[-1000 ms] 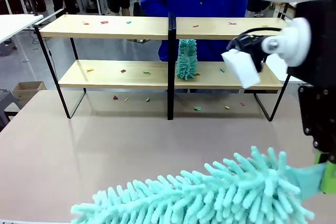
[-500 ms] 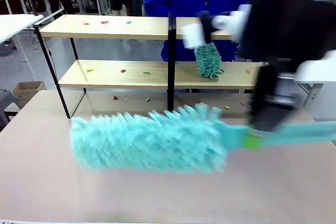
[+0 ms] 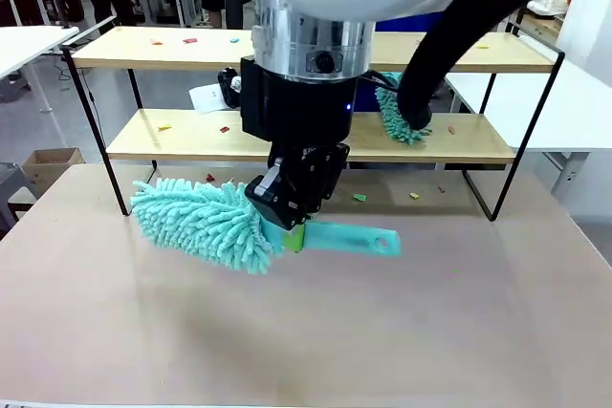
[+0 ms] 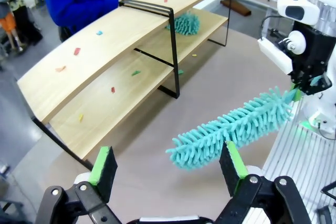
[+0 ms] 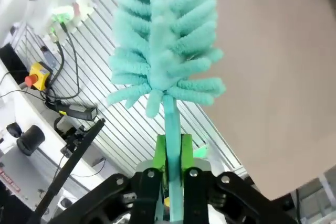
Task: Clean the shelves.
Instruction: Clean a randomly selected level of the Shelf with the Duster.
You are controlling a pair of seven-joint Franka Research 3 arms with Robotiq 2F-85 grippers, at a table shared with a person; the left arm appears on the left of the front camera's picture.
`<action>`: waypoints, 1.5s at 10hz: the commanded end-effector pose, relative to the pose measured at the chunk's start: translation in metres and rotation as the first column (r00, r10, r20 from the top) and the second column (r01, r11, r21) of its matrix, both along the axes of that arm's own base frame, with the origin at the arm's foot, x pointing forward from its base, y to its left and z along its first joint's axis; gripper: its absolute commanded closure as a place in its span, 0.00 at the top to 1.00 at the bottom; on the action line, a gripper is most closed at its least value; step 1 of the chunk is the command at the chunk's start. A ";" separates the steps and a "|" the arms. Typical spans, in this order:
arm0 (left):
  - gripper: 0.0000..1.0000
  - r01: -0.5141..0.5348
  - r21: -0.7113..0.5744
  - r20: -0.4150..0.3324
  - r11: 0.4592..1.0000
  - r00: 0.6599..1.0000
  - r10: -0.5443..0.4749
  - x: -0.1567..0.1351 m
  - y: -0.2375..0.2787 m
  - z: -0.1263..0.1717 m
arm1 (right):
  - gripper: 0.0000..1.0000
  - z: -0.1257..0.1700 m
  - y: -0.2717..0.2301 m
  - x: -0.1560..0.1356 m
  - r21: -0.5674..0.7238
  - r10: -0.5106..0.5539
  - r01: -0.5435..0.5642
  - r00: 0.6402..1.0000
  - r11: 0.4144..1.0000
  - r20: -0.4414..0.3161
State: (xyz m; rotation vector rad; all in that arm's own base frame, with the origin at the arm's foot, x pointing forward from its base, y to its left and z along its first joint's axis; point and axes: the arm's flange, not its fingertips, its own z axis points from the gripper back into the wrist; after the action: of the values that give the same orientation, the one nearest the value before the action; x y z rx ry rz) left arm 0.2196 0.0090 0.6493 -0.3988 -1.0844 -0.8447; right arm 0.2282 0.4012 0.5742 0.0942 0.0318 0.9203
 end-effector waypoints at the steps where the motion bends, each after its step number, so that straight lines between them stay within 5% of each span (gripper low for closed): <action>1: 1.00 0.001 -0.001 -0.001 1.000 1.000 -0.001 0.001 0.000 0.000 | 0.12 0.004 -0.017 -0.005 0.052 0.011 -0.009 0.999 0.999 -0.038; 2: 1.00 0.001 -0.001 -0.001 1.000 1.000 -0.001 0.001 0.000 0.000 | 0.12 0.000 0.000 0.000 0.000 0.000 0.000 1.000 1.000 0.000; 3: 1.00 0.001 -0.001 -0.001 1.000 1.000 -0.001 0.001 0.000 0.000 | 0.12 -0.005 0.012 0.020 -0.002 -0.192 0.193 0.978 0.981 0.081; 4: 1.00 0.001 -0.001 -0.001 1.000 1.000 -0.001 0.001 0.000 0.000 | 0.12 -0.008 0.023 0.033 0.049 -0.247 0.243 0.962 0.969 0.112; 6: 1.00 0.001 -0.001 -0.001 1.000 1.000 -0.001 0.001 0.000 0.000 | 0.12 -0.006 0.024 0.053 0.124 -0.351 0.337 0.930 0.933 0.114; 8: 1.00 0.001 -0.001 -0.001 1.000 1.000 -0.001 0.001 0.000 0.000 | 0.12 -0.011 0.021 0.067 0.151 -0.497 0.474 0.842 0.867 0.212; 11: 1.00 0.001 -0.001 -0.001 1.000 1.000 -0.001 0.001 0.000 0.000 | 0.12 -0.018 0.024 0.073 0.228 -0.544 0.500 0.810 0.835 0.217; 15: 1.00 0.001 -0.001 -0.001 1.000 1.000 -0.001 0.001 0.000 0.000 | 0.12 -0.036 0.014 0.086 0.269 -0.666 0.609 0.688 0.746 0.288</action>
State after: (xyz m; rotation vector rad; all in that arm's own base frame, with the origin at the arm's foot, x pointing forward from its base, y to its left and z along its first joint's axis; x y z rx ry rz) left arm 0.2196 0.0089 0.6493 -0.3985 -1.0843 -0.8448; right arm 0.3114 0.4120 0.5449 0.0731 -0.3226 0.2768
